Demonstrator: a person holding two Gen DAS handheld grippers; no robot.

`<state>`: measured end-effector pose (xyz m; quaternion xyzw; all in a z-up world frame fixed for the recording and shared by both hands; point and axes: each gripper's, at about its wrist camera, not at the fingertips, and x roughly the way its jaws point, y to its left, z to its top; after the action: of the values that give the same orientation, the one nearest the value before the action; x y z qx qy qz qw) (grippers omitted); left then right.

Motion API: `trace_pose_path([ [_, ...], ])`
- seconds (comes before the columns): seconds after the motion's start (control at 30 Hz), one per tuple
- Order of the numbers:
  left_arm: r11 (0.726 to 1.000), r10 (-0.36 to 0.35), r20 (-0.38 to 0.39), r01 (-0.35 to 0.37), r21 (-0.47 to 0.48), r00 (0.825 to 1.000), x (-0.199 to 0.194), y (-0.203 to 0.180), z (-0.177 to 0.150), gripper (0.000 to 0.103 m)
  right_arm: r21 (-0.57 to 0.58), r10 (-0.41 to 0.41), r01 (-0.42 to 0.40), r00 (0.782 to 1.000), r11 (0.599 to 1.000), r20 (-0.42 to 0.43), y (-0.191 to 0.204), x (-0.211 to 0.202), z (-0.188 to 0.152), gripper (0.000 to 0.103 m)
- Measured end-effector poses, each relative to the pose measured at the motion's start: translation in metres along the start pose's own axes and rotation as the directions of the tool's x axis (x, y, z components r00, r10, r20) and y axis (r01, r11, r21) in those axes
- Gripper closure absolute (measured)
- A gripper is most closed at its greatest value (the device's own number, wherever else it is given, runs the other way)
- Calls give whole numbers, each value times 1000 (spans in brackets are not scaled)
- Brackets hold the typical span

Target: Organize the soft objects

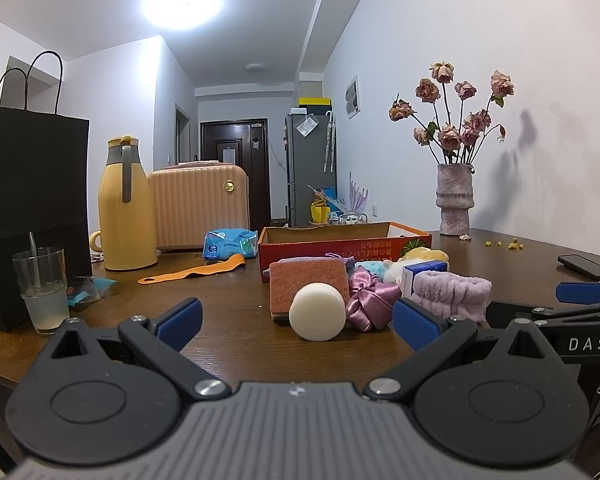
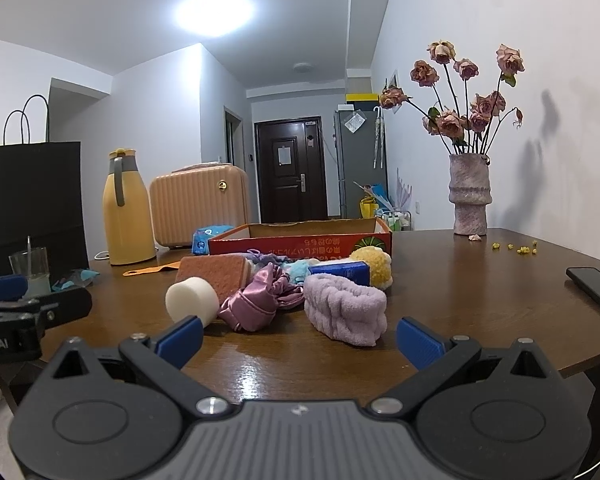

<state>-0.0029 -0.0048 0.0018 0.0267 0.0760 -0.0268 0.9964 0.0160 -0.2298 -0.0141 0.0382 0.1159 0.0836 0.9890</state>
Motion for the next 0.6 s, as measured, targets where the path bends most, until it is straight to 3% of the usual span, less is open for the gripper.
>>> trace_pose_path([
  [0.6, 1000, 0, -2, 0, -5, 1000, 0, 0, 1, 0, 1, -1, 1, 1000, 1000, 1, 0, 0, 0, 0],
])
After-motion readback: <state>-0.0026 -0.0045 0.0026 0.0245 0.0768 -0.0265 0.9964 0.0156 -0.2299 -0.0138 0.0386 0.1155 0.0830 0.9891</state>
